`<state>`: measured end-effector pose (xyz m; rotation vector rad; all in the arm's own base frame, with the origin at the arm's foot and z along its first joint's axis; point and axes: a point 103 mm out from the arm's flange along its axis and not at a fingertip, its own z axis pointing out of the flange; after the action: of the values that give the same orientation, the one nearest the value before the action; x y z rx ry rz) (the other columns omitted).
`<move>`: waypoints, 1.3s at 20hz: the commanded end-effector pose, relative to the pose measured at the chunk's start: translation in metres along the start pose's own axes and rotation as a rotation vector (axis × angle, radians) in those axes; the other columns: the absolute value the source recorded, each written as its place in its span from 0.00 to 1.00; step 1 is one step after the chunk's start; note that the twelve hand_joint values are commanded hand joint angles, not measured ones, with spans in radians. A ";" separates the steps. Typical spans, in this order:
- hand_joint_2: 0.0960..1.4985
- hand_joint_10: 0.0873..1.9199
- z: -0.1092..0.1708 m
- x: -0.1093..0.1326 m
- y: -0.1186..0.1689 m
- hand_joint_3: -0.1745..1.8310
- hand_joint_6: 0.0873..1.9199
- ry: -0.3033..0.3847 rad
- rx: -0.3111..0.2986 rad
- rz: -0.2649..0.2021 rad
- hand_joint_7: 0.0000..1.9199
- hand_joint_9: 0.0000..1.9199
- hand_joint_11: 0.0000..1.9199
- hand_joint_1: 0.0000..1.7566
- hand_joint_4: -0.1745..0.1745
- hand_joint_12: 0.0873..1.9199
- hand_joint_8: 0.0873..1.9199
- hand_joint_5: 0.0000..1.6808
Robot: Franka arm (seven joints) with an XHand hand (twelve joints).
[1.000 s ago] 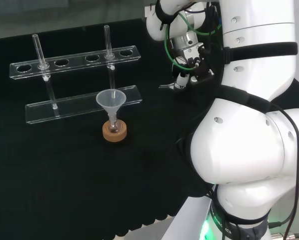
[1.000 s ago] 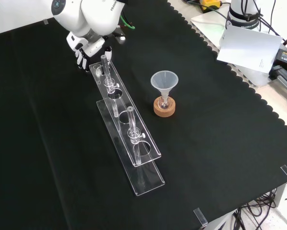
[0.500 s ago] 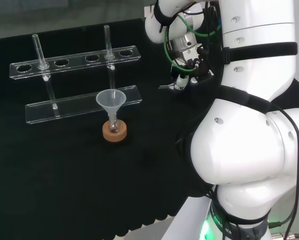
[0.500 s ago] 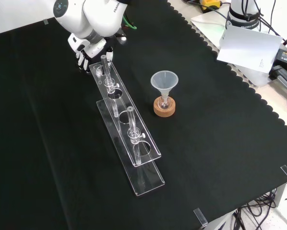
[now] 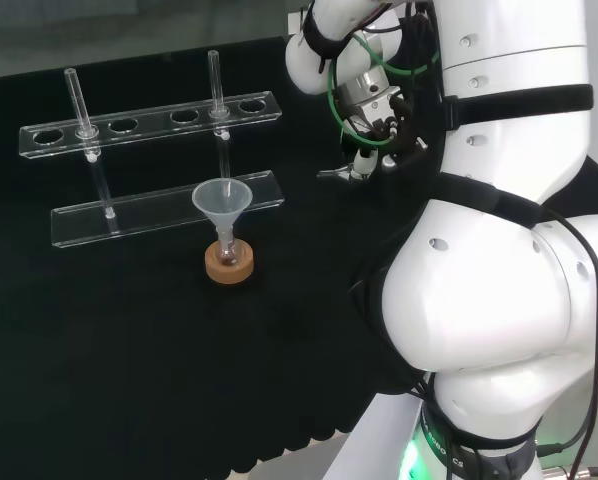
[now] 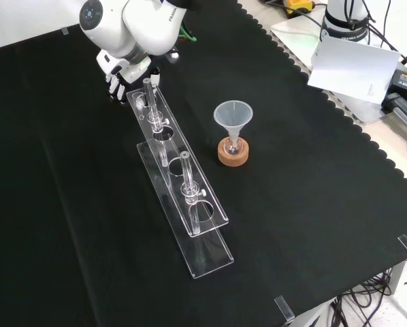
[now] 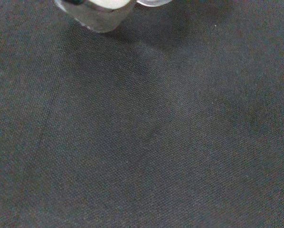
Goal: Pick up the weighing funnel.
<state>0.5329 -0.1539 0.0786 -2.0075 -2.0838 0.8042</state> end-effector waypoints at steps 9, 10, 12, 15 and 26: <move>0.59 0.24 0.006 0.002 0.005 0.10 0.32 0.005 0.014 -0.004 0.21 0.35 0.24 0.58 0.87 0.65 0.31 0.63; 0.61 0.24 0.007 0.002 0.005 0.10 0.32 0.006 0.015 -0.002 0.21 0.35 0.24 0.59 0.93 0.65 0.31 0.66; 0.62 0.24 0.008 0.002 0.005 0.11 0.27 0.003 0.012 0.006 0.23 0.36 0.25 0.62 0.99 0.65 0.31 0.73; 0.49 0.22 0.006 0.001 0.003 0.26 0.22 0.000 0.003 0.015 0.28 0.40 0.27 0.64 1.00 0.63 0.29 0.79; 0.39 0.19 -0.012 -0.011 -0.013 0.41 0.27 0.073 -0.055 0.028 0.32 0.46 0.35 0.64 1.00 0.59 0.29 0.78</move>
<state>0.5300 -0.1595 0.0872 -2.0564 -2.0627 0.7181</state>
